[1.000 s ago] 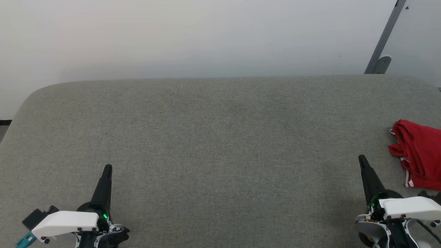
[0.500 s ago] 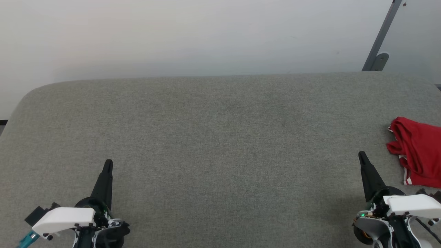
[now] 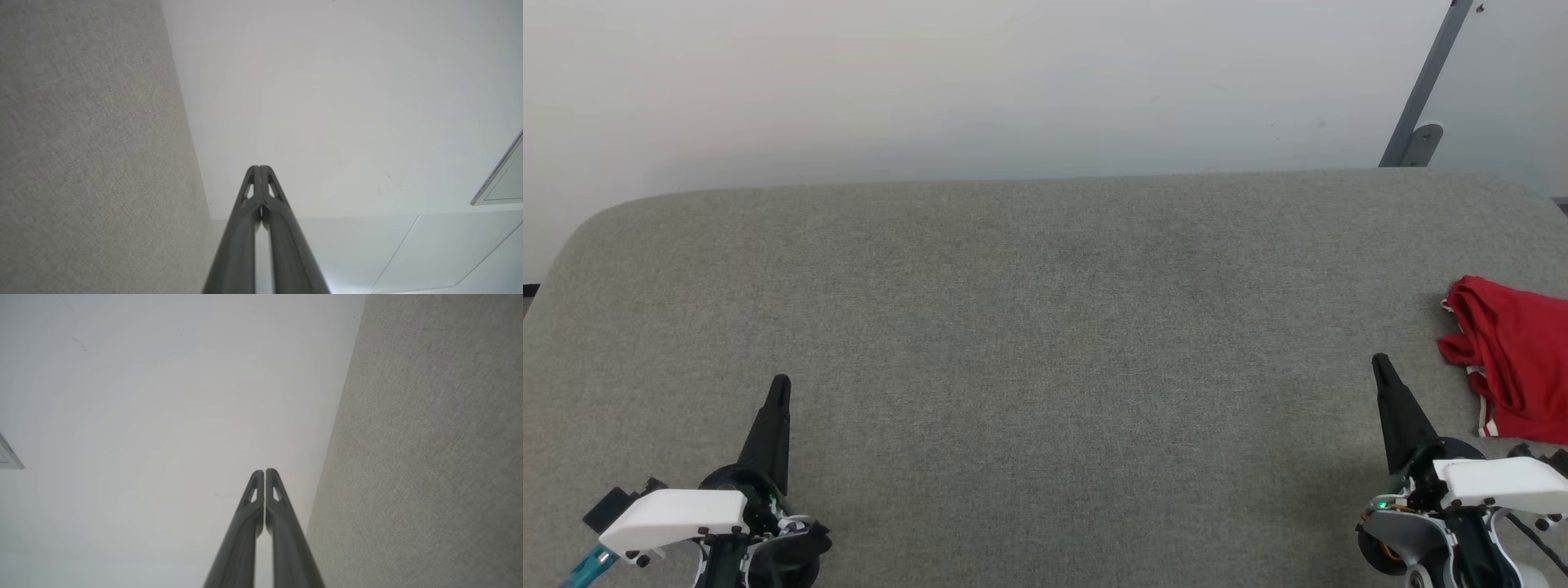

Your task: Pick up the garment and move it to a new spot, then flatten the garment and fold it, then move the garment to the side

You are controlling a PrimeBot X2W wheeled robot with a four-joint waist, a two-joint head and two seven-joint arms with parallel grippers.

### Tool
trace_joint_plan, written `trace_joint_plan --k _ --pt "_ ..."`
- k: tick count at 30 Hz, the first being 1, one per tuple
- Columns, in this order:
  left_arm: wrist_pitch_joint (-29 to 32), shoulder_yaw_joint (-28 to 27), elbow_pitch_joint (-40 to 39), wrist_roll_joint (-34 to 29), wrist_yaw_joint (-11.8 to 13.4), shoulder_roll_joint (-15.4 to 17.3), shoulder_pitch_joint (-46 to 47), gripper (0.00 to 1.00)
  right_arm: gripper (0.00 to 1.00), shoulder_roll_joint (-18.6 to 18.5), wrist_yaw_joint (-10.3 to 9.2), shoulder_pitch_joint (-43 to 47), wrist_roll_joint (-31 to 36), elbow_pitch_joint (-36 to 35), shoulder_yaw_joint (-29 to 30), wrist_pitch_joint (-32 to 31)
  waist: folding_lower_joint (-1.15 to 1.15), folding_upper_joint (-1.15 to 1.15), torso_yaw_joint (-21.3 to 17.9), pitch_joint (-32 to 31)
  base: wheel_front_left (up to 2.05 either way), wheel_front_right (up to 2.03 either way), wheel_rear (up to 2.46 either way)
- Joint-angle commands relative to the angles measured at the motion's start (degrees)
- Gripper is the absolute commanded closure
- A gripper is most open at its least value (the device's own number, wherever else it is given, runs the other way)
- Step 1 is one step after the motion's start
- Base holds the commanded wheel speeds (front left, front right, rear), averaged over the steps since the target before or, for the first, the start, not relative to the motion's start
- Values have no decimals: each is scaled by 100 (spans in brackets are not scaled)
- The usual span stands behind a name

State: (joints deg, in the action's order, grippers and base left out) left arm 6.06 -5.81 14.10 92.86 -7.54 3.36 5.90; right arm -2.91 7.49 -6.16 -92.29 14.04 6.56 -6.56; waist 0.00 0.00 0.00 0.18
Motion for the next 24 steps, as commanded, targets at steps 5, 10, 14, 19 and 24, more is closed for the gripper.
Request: trace_joint_plan --k 5,10,14,19,24 --pt "17 -29 0 9 11 -13 71 100 100 7 0 -25 -21 3 -1 -10 0 0 0 0 0 0 0" --pt "22 -35 0 3 11 -16 71 100 100 7 0 -25 -22 5 -1 -10 0 0 0 0 0 0 0" --pt "23 -37 1 -1 11 -19 72 100 100 7 0 -25 -22 5 0 -9 0 0 0 0 0 0 0" --pt "28 -41 0 -6 10 -22 72 100 100 6 0 -25 -22 5 0 -9 0 0 0 0 0 0 0" --pt "32 -45 0 -11 10 -26 73 100 100 6 0 -25 -22 3 -2 -9 0 0 0 0 0 0 0"
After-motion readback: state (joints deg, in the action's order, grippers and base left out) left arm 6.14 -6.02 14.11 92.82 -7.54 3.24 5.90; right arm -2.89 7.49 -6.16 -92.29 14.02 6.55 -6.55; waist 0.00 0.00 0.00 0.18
